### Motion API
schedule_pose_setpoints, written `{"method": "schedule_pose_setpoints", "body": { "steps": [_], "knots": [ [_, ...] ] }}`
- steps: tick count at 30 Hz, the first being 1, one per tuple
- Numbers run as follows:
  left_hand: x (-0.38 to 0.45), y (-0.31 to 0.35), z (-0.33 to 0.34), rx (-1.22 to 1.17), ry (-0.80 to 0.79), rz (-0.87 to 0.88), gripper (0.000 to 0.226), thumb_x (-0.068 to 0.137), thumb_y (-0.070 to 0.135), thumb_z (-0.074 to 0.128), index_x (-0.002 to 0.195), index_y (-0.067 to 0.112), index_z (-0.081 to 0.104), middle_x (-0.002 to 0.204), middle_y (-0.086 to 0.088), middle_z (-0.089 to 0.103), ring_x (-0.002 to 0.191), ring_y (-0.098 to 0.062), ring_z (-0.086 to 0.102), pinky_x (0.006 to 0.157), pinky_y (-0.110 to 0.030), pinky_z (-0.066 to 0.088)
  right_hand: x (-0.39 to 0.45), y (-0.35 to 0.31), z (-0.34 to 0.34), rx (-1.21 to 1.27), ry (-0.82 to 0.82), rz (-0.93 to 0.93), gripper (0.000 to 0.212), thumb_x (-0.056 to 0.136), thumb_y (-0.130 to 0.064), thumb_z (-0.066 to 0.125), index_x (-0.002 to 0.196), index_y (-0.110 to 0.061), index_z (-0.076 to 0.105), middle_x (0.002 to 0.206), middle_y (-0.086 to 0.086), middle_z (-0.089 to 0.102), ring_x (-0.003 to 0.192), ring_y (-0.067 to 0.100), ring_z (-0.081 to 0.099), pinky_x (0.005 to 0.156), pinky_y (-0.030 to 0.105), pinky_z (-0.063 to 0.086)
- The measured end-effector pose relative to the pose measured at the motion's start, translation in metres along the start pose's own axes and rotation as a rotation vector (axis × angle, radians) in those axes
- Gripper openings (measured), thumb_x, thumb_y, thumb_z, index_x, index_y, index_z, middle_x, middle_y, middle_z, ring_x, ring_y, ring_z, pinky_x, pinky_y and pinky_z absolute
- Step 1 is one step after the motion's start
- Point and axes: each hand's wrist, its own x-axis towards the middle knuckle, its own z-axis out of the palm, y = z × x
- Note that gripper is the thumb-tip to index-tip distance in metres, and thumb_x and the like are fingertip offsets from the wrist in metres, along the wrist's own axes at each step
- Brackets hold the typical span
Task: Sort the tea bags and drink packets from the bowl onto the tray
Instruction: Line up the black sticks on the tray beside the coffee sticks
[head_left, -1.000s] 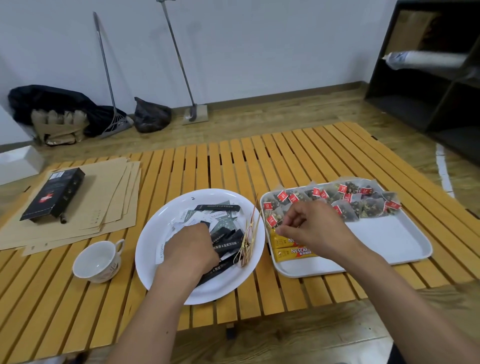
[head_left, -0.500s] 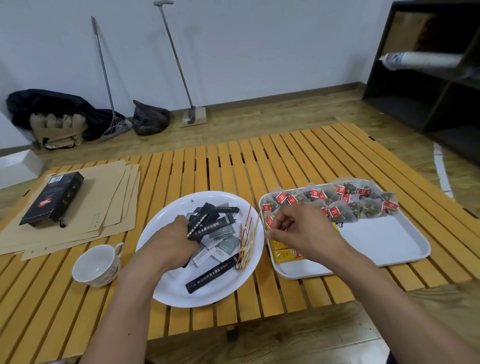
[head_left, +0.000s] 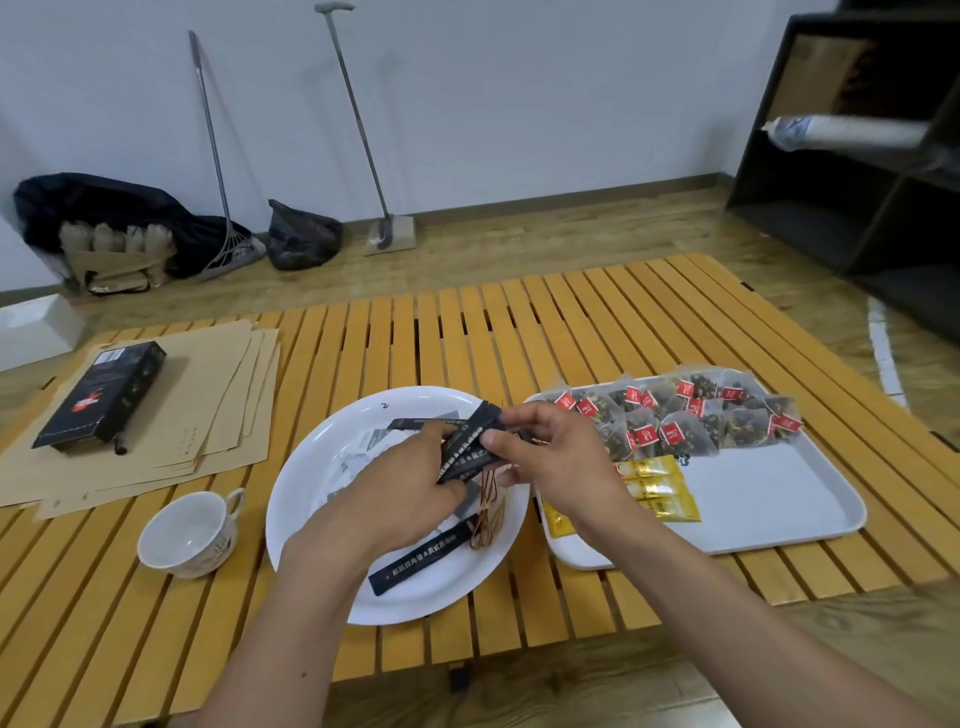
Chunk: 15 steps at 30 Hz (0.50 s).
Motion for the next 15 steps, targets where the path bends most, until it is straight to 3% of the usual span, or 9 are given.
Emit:
{"method": "schedule_pose_setpoints", "body": {
  "steps": [4, 6, 10, 13, 15],
  "knots": [
    [0.004, -0.005, 0.0, -0.035, -0.024, 0.046, 0.048, 0.078, 0.031, 0.075, 0.121, 0.034, 0.055, 0.099, 0.014, 0.071, 0.091, -0.008, 0.066, 0.082, -0.034, 0.056, -0.001, 0.004, 0.006, -0.021, 0.087, -0.058, 0.023, 0.08, -0.011, 0.085, 0.092, -0.005, 0.066, 0.085, 0.009, 0.075, 0.071, 0.036, 0.074, 0.056, 0.034, 0.062],
    [0.007, -0.016, -0.004, 0.001, -0.011, 0.018, 0.042, 0.078, 0.033, 0.079, 0.115, 0.035, 0.059, 0.098, 0.014, 0.071, 0.092, -0.009, 0.066, 0.083, -0.036, 0.056, 0.0, 0.006, 0.008, -0.112, 0.069, -0.105, 0.027, 0.078, -0.018, 0.087, 0.091, -0.006, 0.066, 0.082, 0.009, 0.075, 0.072, 0.03, 0.074, 0.056, 0.032, 0.06],
    [0.013, -0.048, -0.023, 0.189, 0.114, -0.145, 0.027, 0.083, 0.036, 0.078, 0.099, 0.03, 0.057, 0.091, 0.009, 0.066, 0.088, -0.017, 0.063, 0.077, -0.036, 0.053, 0.0, 0.012, 0.009, -0.747, -0.069, -0.313, 0.017, 0.077, -0.033, 0.085, 0.085, -0.027, 0.072, 0.082, -0.015, 0.069, 0.081, 0.005, 0.063, 0.071, 0.027, 0.053],
    [0.021, -0.059, -0.035, 0.237, 0.27, -0.215, 0.038, 0.074, 0.035, 0.086, 0.098, 0.027, 0.057, 0.087, 0.005, 0.066, 0.084, -0.023, 0.063, 0.07, -0.034, 0.052, -0.004, 0.018, 0.021, -1.109, -0.301, -0.486, 0.016, 0.083, -0.034, 0.077, 0.099, -0.033, 0.079, 0.098, -0.014, 0.074, 0.103, 0.01, 0.053, 0.089, 0.034, 0.044],
    [0.033, -0.06, -0.035, 0.239, 0.362, -0.157, 0.026, 0.08, 0.027, 0.08, 0.095, 0.023, 0.059, 0.083, 0.003, 0.064, 0.078, -0.024, 0.061, 0.059, -0.031, 0.045, -0.002, 0.024, 0.03, -1.244, -0.378, -0.562, 0.02, 0.088, -0.03, 0.068, 0.106, -0.033, 0.078, 0.105, -0.008, 0.075, 0.109, 0.016, 0.05, 0.092, 0.036, 0.036]
  ]
}}
